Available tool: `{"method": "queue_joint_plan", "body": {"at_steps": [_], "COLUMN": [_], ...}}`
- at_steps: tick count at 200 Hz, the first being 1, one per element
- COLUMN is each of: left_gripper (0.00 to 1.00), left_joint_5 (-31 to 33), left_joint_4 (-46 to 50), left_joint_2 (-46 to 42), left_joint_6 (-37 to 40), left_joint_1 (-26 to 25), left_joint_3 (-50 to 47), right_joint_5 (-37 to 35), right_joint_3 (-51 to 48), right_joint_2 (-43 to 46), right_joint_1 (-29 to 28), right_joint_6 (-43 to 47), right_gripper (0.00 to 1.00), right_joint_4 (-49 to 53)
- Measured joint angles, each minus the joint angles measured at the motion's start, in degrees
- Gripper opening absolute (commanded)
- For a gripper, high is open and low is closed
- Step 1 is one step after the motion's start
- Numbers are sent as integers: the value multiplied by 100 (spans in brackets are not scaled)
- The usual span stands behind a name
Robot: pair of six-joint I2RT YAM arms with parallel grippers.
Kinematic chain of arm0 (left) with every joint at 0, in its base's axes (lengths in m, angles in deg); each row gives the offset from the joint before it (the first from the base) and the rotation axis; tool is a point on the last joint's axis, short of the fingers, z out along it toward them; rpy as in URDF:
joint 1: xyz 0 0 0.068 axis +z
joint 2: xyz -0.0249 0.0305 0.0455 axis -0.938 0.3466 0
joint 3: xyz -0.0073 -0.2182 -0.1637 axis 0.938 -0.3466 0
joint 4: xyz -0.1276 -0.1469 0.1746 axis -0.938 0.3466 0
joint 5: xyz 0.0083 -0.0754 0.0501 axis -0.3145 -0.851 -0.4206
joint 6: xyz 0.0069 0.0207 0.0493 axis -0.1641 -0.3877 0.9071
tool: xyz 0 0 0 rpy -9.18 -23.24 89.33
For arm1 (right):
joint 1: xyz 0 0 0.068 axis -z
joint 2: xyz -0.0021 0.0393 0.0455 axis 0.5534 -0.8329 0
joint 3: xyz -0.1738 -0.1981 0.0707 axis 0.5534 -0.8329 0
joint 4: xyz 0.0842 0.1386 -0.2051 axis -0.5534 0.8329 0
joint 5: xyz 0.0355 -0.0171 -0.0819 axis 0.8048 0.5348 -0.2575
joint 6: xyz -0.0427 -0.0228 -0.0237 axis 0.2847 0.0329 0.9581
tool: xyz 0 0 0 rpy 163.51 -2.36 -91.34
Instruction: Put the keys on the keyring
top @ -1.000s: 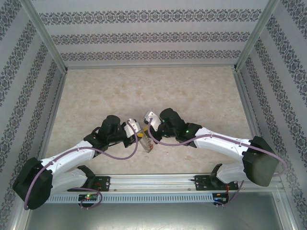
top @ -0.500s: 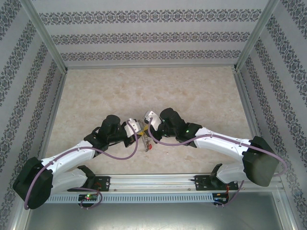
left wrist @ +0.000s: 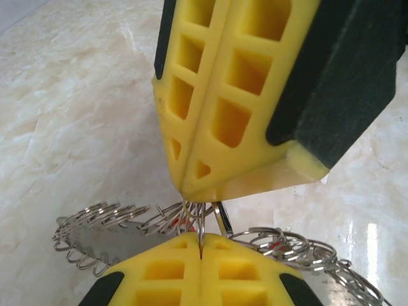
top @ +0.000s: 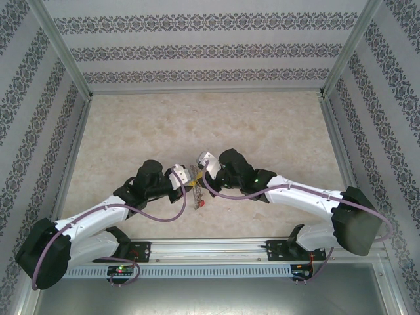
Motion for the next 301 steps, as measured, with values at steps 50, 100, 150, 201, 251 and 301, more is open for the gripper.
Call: {"method": "queue_joint_plan", "body": {"at_steps": [50,100,150,201,251,301], "left_gripper": [0,0,0,0,27,37], "left_joint_5": [74,120,184,245,229,177], "left_joint_4": [-155,-330,-800,-1106,-1134,-789], "left_joint_2": [0,0,-55,-57,-81,-214], "left_joint_6": [-31,-90,-199,-282,-282,-192], "left_joint_1": [0,0,0,-2,-50,-114], "left_joint_3": [-105,-197,-459,-588,-601,-485], "right_joint_5": [-63,-74,-127,-341,-326,-332], "right_joint_3": [55,81,98,98,98,120], "right_joint_2": [-109,-162,-201,-234,-188,61], "right_joint_1": [0,11,11,24,48,133], "right_joint_6": [-138,-264,-411,-579,-592,-531], "right_gripper": [0,0,0,0,0,0], "right_joint_4": [-9,-13,-24,94,98,240]}}
